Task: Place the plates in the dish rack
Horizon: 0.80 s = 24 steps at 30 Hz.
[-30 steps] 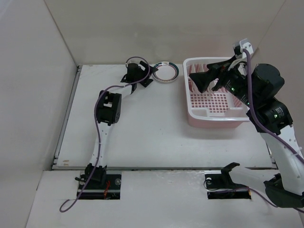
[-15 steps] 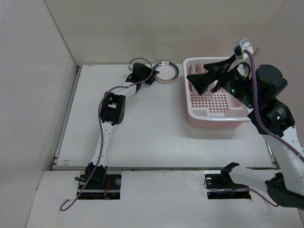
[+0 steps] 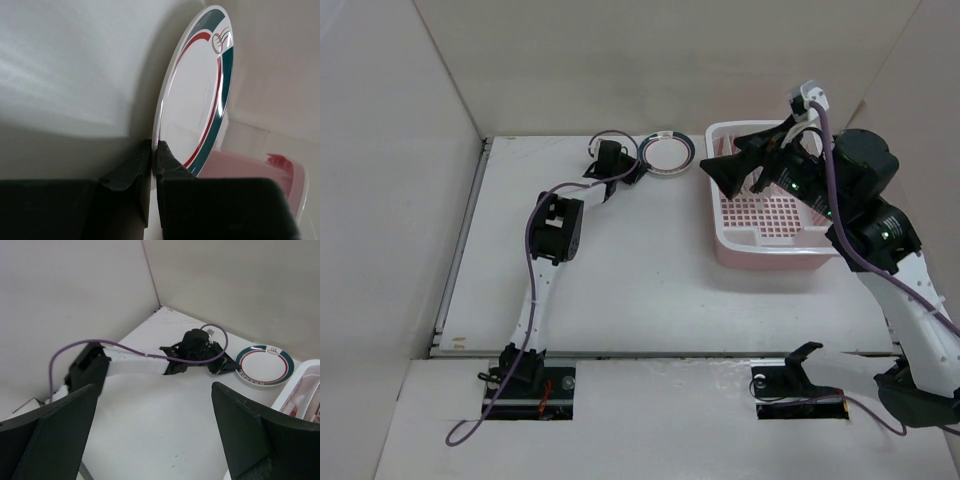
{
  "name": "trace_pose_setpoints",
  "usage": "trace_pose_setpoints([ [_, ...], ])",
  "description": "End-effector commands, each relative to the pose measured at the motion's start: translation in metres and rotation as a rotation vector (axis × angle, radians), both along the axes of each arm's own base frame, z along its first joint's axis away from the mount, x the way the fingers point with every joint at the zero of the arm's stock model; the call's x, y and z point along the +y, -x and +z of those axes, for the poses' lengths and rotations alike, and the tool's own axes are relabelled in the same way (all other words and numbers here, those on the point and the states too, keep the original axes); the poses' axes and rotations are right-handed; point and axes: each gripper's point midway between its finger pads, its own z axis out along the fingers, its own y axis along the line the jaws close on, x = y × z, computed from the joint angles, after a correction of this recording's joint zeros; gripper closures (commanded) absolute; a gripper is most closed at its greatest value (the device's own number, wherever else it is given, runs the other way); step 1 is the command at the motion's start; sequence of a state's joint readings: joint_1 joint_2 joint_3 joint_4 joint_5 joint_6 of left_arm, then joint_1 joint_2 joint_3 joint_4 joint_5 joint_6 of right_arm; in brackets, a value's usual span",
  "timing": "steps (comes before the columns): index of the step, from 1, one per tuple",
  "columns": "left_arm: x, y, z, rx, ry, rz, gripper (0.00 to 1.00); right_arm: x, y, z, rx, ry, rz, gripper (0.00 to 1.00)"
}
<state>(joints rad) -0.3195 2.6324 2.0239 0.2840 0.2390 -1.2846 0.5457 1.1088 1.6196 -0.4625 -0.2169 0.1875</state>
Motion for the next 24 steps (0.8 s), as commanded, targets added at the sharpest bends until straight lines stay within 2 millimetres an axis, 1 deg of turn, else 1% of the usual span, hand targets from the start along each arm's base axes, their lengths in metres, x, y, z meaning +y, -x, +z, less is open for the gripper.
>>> trace_pose_setpoints([
  [1, 0.016, 0.031, 0.017, 0.027, -0.135, 0.013, 1.0, 0.021, -0.019, -0.023, 0.031, 0.052, 0.032, 0.0],
  [2, 0.022, 0.039, 0.045, -0.001, -0.157, 0.016, 1.0, 0.025, -0.025, -0.033, 0.046, 0.082, 0.023, 0.0],
  [3, 0.031, 0.054, 0.033, 0.036, -0.204, 0.015, 1.0, 0.028, -0.03, -0.043, 0.06, 0.114, 0.012, 0.0],
  [4, 0.039, 0.063, 0.035, 0.032, -0.258, 0.007, 1.0, 0.033, -0.04, -0.057, 0.067, 0.166, -0.001, 0.0],
  [5, 0.047, 0.07, 0.04, 0.028, -0.296, 0.019, 1.0, 0.034, -0.044, -0.067, 0.075, 0.202, -0.012, 0.0],
  [6, 0.05, 0.076, 0.073, -0.025, -0.298, 0.015, 1.0, 0.037, -0.048, -0.072, 0.068, 0.232, -0.035, 0.0],
  [7, 0.063, 0.091, 0.061, 0.003, -0.332, 0.007, 1.0, 0.04, -0.052, -0.084, 0.073, 0.269, -0.044, 0.0],
  [8, 0.071, 0.096, 0.068, -0.023, -0.38, 0.011, 1.0, 0.044, -0.059, -0.097, 0.067, 0.328, -0.049, 0.0],
  [9, 0.083, 0.106, 0.087, -0.024, -0.407, 0.018, 1.0, 0.047, -0.061, -0.106, 0.062, 0.369, -0.068, 0.0],
  [10, 0.089, 0.113, 0.094, -0.013, -0.442, 0.016, 1.0, 0.05, -0.062, -0.124, 0.07, 0.421, -0.071, 0.0],
  [11, 0.095, 0.118, 0.101, 0.0, -0.484, 0.011, 1.0, 0.055, -0.069, -0.132, 0.03, 0.479, -0.073, 0.0],
  [12, 0.111, 0.134, 0.094, 0.078, -0.584, -0.003, 1.0, 0.059, -0.071, -0.142, 0.01, 0.526, -0.076, 0.0],
  [13, 0.118, 0.141, 0.1, 0.109, -0.624, -0.008, 1.0, 0.064, -0.07, -0.149, -0.016, 0.576, -0.089, 0.0],
  [14, 0.122, 0.14, 0.124, 0.098, -0.646, 0.002, 1.0, 0.068, -0.072, -0.159, -0.042, 0.616, -0.089, 0.0],
  [15, 0.127, 0.147, 0.129, 0.129, -0.677, -0.005, 1.0, 0.071, -0.073, -0.162, -0.105, 0.675, -0.076, 0.0],
  [16, 0.138, 0.166, 0.127, 0.211, -0.711, -0.03, 1.0, 0.078, -0.07, -0.164, -0.141, 0.696, -0.07, 0.0],
  [17, 0.145, 0.171, 0.133, 0.232, -0.716, -0.026, 1.0, 0.081, -0.074, -0.17, -0.158, 0.713, -0.067, 0.0],
  [18, 0.151, 0.176, 0.14, 0.245, -0.707, -0.027, 1.0, 0.089, -0.075, -0.17, -0.198, 0.721, -0.049, 0.0],
  [19, 0.147, 0.184, 0.145, 0.251, -0.669, -0.06, 1.0, 0.093, -0.076, -0.177, -0.205, 0.733, -0.031, 0.0],
  [20, 0.149, 0.195, 0.162, 0.233, -0.641, -0.068, 1.0, 0.102, -0.073, -0.18, -0.222, 0.738, 0.009, 0.0],
  [21, 0.151, 0.202, 0.163, 0.244, -0.61, -0.069, 1.0, 0.105, -0.076, -0.184, -0.233, 0.753, 0.012, 0.0],
  [22, 0.145, 0.21, 0.174, 0.226, -0.565, -0.092, 1.0, 0.114, -0.077, -0.198, -0.237, 0.798, 0.039, 0.0],
  [23, 0.147, 0.218, 0.197, 0.179, -0.541, -0.085, 1.0, 0.12, -0.078, -0.198, -0.254, 0.802, 0.048, 0.02],
  [24, 0.144, 0.222, 0.209, 0.158, -0.51, -0.086, 1.0, 0.123, -0.08, -0.205, -0.245, 0.813, 0.054, 0.03],
])
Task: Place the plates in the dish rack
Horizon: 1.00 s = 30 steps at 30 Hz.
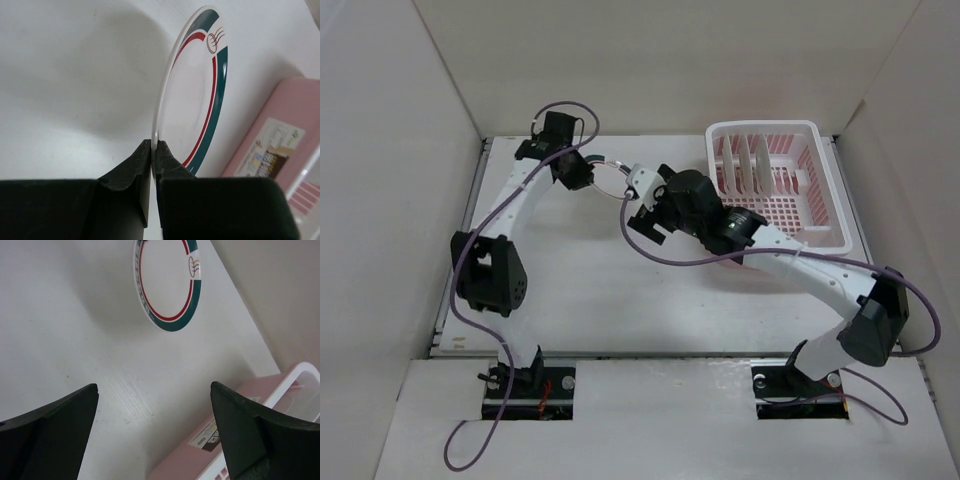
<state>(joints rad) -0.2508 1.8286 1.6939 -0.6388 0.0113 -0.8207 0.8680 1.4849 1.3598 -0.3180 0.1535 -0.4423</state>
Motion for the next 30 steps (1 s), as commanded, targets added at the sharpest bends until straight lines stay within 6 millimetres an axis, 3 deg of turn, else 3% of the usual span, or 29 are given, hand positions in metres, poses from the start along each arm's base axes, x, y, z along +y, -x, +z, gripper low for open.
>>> trace_pose_setpoints([
  [1, -0.001, 0.04, 0.073, -0.076, 0.12, -0.039, 1.0, 0.02, -0.019, 0.015, -0.132, 0.005, 0.026, 0.04],
  [6, -0.019, 0.071, 0.122, -0.13, 0.294, -0.128, 1.0, 0.037, -0.024, 0.013, -0.143, 0.007, 0.076, 0.05],
  [10, -0.023, 0.087, 0.14, -0.155, 0.36, -0.153, 1.0, 0.043, -0.029, 0.009, -0.168, 0.044, 0.056, 0.06],
  [14, -0.011, 0.091, 0.135, -0.144, 0.317, -0.112, 1.0, 0.044, -0.028, 0.037, -0.222, 0.012, 0.059, 0.06],
  [17, -0.002, 0.09, 0.128, -0.127, 0.306, -0.094, 1.0, 0.04, -0.027, 0.044, -0.233, 0.004, 0.046, 0.06],
  [24, 0.005, 0.091, 0.125, -0.128, 0.276, -0.064, 1.0, 0.03, -0.013, 0.087, -0.32, -0.028, 0.059, 0.06],
  [28, -0.003, 0.093, 0.129, -0.122, 0.322, -0.081, 1.0, 0.032, -0.017, 0.087, -0.353, 0.0, 0.062, 0.06],
  [30, -0.004, 0.093, 0.133, -0.129, 0.331, -0.089, 1.0, 0.038, -0.023, 0.075, -0.349, 0.026, 0.069, 0.06],
])
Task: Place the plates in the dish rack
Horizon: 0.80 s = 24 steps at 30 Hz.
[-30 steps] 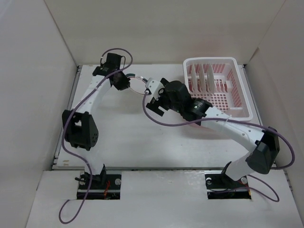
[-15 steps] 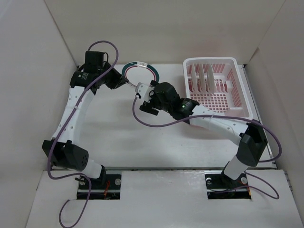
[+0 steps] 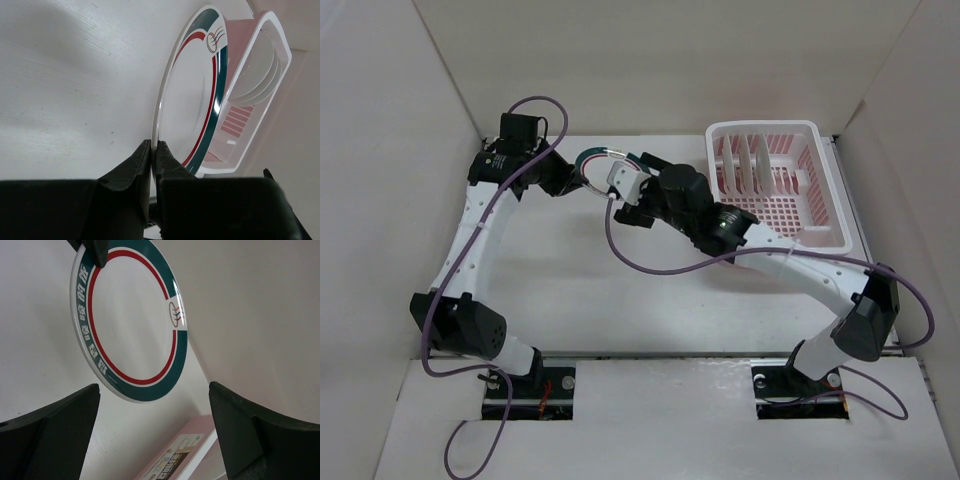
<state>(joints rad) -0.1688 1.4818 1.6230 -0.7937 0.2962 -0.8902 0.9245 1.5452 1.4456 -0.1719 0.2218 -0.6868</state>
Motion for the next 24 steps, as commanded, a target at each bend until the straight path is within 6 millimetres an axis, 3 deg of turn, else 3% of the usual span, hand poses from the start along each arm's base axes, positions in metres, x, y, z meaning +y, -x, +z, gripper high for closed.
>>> trace_pose_setpoints([
  [1, -0.007, 0.005, 0.028, -0.076, 0.055, -0.026, 1.0, 0.009, -0.007, 0.019, -0.068, -0.026, 0.0, 0.06],
  [3, -0.009, 0.007, 0.041, -0.101, 0.073, -0.028, 1.0, 0.011, -0.015, 0.013, -0.064, -0.02, -0.011, 0.06],
  [10, -0.007, 0.009, 0.045, -0.109, 0.083, -0.03, 1.0, 0.017, -0.016, 0.016, -0.042, -0.055, 0.014, 0.06],
  [13, -0.011, 0.011, 0.049, -0.116, 0.115, -0.034, 1.0, 0.018, -0.02, 0.006, -0.032, -0.037, 0.001, 0.14],
  [16, -0.012, 0.015, 0.059, -0.148, 0.125, -0.043, 1.0, 0.017, -0.031, 0.004, -0.022, -0.044, -0.014, 0.33],
  [18, -0.012, 0.015, 0.059, -0.148, 0.125, -0.043, 1.0, 0.022, -0.031, -0.003, -0.002, -0.048, -0.005, 0.36],
  [20, -0.012, 0.015, 0.063, -0.157, 0.127, -0.043, 1.0, 0.028, -0.034, -0.012, 0.016, -0.043, 0.002, 0.56],
  [23, -0.01, 0.016, 0.065, -0.171, 0.116, -0.042, 1.0, 0.031, -0.032, -0.009, 0.027, -0.069, 0.008, 0.84],
  [24, -0.009, 0.015, 0.065, -0.172, 0.11, -0.035, 1.0, 0.031, -0.032, -0.009, 0.027, -0.069, 0.008, 0.87],
])
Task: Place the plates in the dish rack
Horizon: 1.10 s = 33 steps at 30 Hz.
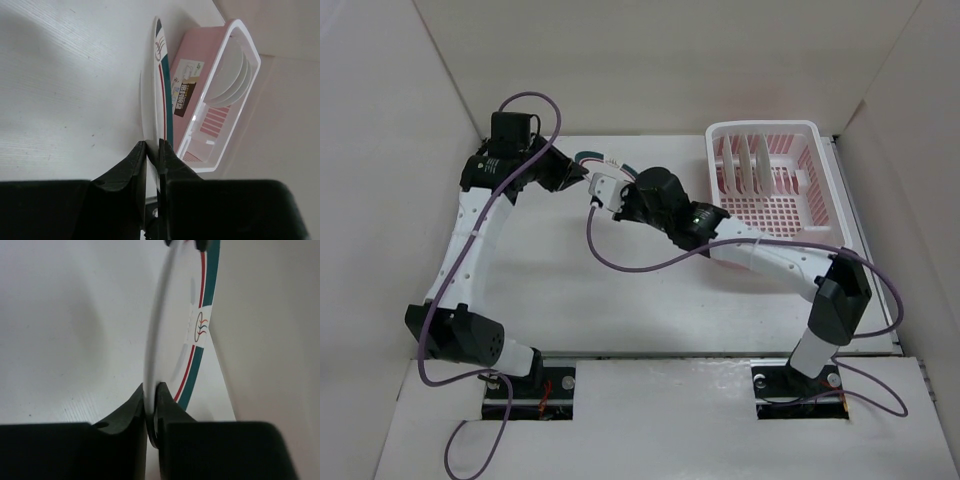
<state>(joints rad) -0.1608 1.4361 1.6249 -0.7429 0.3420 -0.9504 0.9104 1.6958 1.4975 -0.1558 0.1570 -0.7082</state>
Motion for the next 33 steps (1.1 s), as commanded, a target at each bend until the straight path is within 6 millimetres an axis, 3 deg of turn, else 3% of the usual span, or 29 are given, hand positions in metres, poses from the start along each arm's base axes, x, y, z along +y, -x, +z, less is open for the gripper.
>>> trace_pose_setpoints([
  [1, -0.003, 0.012, 0.037, -0.118, 0.017, -0.05, 1.0, 0.001, -0.012, 0.037, -0.018, -0.144, -0.051, 0.91],
  [2, -0.003, 0.012, 0.037, -0.118, 0.017, -0.05, 1.0, -0.001, -0.011, 0.042, -0.024, -0.152, -0.051, 1.0],
  [4, -0.007, 0.004, 0.042, -0.176, 0.039, -0.077, 1.0, 0.001, -0.006, 0.048, -0.03, -0.161, -0.042, 1.0],
  [5, -0.013, 0.004, 0.037, -0.175, 0.062, -0.109, 0.94, 0.002, -0.002, 0.052, -0.03, -0.175, -0.042, 1.0],
  [6, -0.02, -0.004, 0.05, -0.258, 0.09, -0.142, 0.86, 0.004, 0.001, 0.052, -0.031, -0.174, -0.042, 1.0],
  [7, -0.023, -0.001, 0.043, -0.236, 0.103, -0.165, 0.76, 0.002, 0.003, 0.058, -0.03, -0.193, -0.045, 1.0],
  [10, -0.029, -0.01, 0.058, -0.348, 0.139, -0.211, 0.45, -0.001, 0.007, 0.072, -0.025, -0.247, -0.053, 1.0],
  [11, -0.03, -0.016, 0.063, -0.376, 0.147, -0.208, 0.26, -0.004, 0.009, 0.08, -0.035, -0.26, -0.052, 1.0],
  [12, -0.026, -0.021, 0.067, -0.399, 0.141, -0.191, 0.18, -0.005, 0.011, 0.079, -0.025, -0.269, -0.055, 1.0],
  [13, -0.023, -0.025, 0.064, -0.409, 0.124, -0.181, 0.07, -0.012, 0.012, 0.092, -0.036, -0.307, -0.078, 1.0],
  [14, -0.015, -0.03, 0.065, -0.434, 0.075, -0.136, 0.0, -0.016, 0.013, 0.092, -0.031, -0.318, -0.095, 1.0],
  [16, -0.004, -0.036, 0.057, -0.416, 0.001, -0.098, 0.0, -0.033, 0.006, 0.104, -0.026, -0.372, -0.154, 1.0],
  [20, 0.024, -0.044, 0.017, -0.319, -0.212, -0.024, 0.0, -0.102, -0.008, 0.152, 0.014, -0.633, -0.3, 1.0],
  [21, 0.036, -0.047, 0.012, -0.307, -0.269, 0.021, 0.0, -0.12, -0.012, 0.158, 0.017, -0.675, -0.329, 1.0],
  [22, 0.039, -0.045, 0.001, -0.289, -0.313, 0.016, 0.0, -0.154, -0.028, 0.161, 0.011, -0.709, -0.384, 1.0],
  [24, 0.046, -0.041, -0.019, -0.25, -0.354, 0.031, 0.0, -0.195, -0.033, 0.168, 0.015, -0.783, -0.44, 1.0],
  [25, 0.044, -0.039, -0.019, -0.263, -0.357, 0.032, 0.0, -0.212, -0.037, 0.17, 0.01, -0.795, -0.466, 1.0],
  [26, 0.045, -0.037, -0.021, -0.267, -0.363, 0.027, 0.0, -0.244, -0.049, 0.164, 0.008, -0.793, -0.52, 1.0],
  [27, 0.045, -0.035, -0.037, -0.239, -0.368, 0.021, 0.0, -0.257, -0.053, 0.158, 0.031, -0.797, -0.543, 1.0],
  [28, 0.042, -0.032, -0.037, -0.246, -0.352, 0.003, 0.0, -0.272, -0.056, 0.163, 0.024, -0.815, -0.556, 1.0],
  [29, 0.042, -0.032, -0.042, -0.242, -0.353, 0.002, 0.0, -0.299, -0.062, 0.163, 0.019, -0.832, -0.591, 1.0],
  [30, 0.04, -0.031, -0.048, -0.235, -0.346, -0.009, 0.0, -0.309, -0.063, 0.168, 0.017, -0.85, -0.59, 1.0],
  [33, 0.035, -0.03, -0.051, -0.24, -0.346, -0.031, 0.0, -0.342, -0.078, 0.156, 0.042, -0.855, -0.663, 1.0],
])
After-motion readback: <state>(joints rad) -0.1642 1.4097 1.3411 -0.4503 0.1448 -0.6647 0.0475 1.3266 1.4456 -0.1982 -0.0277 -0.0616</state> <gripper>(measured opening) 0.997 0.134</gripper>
